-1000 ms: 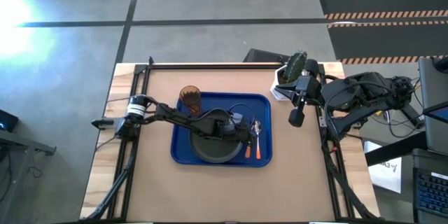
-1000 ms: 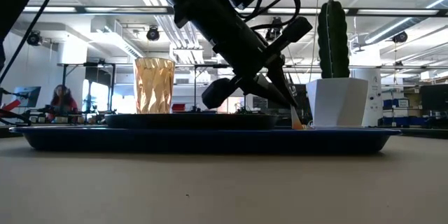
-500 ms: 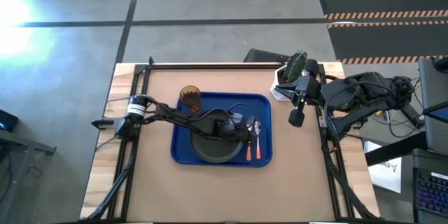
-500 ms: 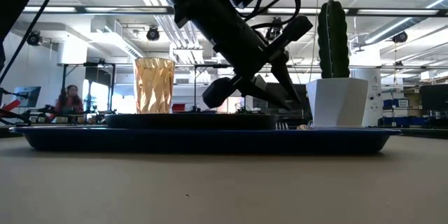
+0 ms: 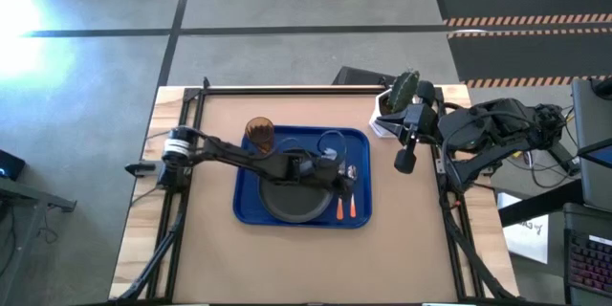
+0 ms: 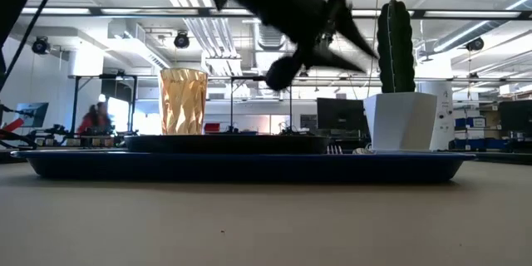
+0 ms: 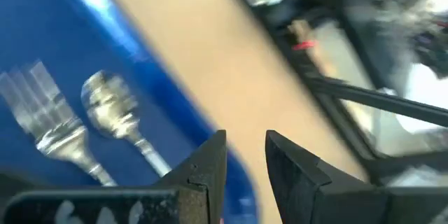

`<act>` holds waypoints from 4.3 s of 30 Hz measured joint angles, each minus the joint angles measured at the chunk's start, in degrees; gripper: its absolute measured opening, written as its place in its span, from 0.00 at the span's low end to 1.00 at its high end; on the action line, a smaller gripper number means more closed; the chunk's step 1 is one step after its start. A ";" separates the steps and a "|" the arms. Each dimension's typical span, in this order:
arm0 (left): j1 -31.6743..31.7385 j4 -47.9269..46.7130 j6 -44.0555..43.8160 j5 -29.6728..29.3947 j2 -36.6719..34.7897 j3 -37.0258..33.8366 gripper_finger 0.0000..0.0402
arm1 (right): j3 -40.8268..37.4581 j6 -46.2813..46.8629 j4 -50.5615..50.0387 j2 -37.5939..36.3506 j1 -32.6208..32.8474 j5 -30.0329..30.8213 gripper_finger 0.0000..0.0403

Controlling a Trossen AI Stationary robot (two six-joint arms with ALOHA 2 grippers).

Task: Pick and place plate/cup/fork/spoon on tray
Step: Adjust the blue tray on the table

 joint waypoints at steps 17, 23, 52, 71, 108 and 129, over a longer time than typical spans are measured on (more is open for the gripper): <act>0.14 -8.79 40.84 -1.26 -37.16 -2.34 0.14 | 0.00 7.36 0.50 0.00 0.02 0.11 0.06; -0.45 -17.06 46.80 -1.40 -47.87 -5.79 0.14 | 0.00 4.80 0.41 0.02 0.02 0.08 0.06; -1.09 -44.31 45.88 9.01 -88.28 -17.30 0.14 | 0.00 4.59 5.44 -6.48 0.15 -23.57 0.06; -1.11 -45.96 51.44 20.58 -103.15 -25.18 0.14 | -5.97 -2.82 9.50 -20.66 0.15 -38.91 0.06; -1.13 -41.04 48.29 20.44 -113.29 -41.38 0.14 | -86.40 7.60 75.47 -65.58 0.15 -39.05 0.06; -1.09 -18.52 38.83 20.53 -113.36 -62.38 0.14 | -98.03 9.83 89.29 -65.72 0.15 -39.12 0.06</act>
